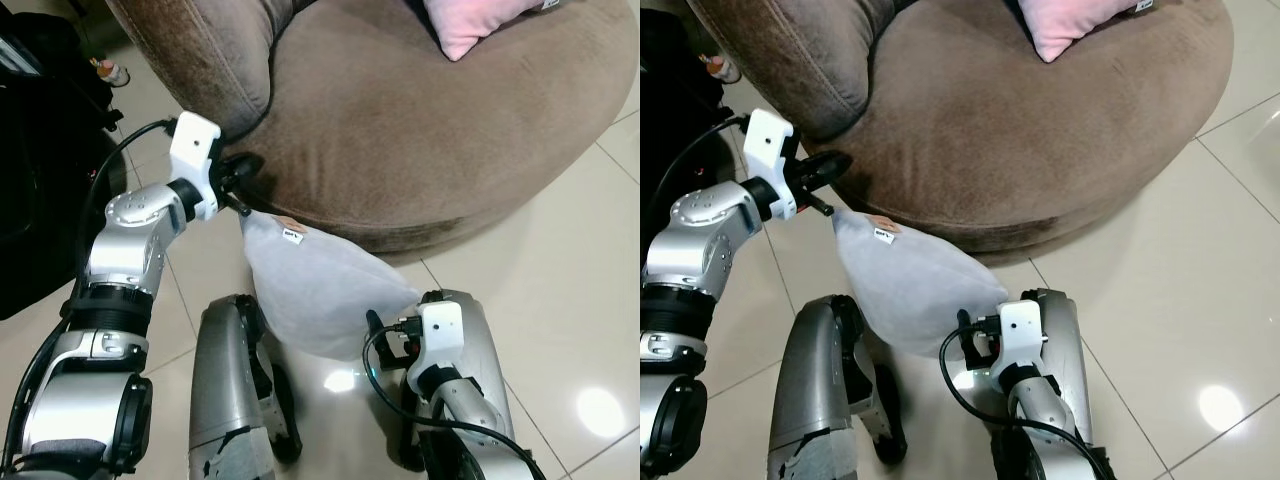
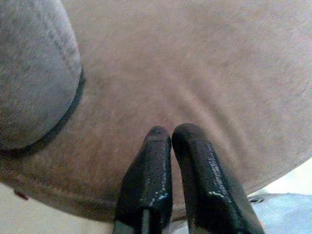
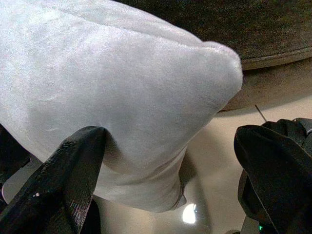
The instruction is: Move the pillow to the sofa from floor
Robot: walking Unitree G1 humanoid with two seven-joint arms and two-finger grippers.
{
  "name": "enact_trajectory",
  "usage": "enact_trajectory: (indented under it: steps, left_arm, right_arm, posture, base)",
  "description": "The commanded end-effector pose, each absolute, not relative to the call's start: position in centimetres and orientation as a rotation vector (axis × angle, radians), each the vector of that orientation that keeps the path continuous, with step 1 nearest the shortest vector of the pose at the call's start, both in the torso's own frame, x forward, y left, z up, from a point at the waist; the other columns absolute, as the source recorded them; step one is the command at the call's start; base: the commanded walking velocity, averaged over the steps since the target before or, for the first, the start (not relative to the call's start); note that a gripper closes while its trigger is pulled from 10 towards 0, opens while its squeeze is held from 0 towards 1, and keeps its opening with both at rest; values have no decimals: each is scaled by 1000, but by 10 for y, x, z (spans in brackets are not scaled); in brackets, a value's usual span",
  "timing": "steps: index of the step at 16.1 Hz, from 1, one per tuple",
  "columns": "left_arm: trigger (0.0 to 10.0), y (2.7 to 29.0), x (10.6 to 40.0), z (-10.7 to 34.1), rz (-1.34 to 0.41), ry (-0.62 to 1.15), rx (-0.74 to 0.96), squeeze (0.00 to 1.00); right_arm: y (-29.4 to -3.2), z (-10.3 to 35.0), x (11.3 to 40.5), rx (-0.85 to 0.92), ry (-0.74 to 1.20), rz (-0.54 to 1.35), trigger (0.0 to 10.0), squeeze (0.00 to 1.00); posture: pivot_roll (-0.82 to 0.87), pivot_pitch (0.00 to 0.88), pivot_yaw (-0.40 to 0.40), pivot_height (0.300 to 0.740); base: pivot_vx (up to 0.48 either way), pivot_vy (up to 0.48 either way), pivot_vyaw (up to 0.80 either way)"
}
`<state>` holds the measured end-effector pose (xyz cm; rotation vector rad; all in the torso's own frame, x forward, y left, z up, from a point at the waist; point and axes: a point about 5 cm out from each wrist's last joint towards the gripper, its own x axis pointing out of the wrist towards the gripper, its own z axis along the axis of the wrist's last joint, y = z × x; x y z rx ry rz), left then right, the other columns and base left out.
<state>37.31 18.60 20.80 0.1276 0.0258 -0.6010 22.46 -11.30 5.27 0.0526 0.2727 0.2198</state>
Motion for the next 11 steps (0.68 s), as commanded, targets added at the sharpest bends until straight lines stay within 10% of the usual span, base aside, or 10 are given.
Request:
enact_trajectory:
  steps: [1, 11]
  left_arm:
    - [0, 186, 370, 211, -660, 45, 126, 0]
    - [0, 192, 367, 330, -544, -360, 168, 0]
  right_arm:
    - [-127, 29, 208, 54, 398, 165, 10000, 0]
    - [-131, 22, 211, 31, 418, 185, 10000, 0]
  posture:
    - [-119, 327, 123, 472]
    - [-104, 286, 84, 472]
  base:
    - [0, 0, 0]
    - [0, 0, 0]
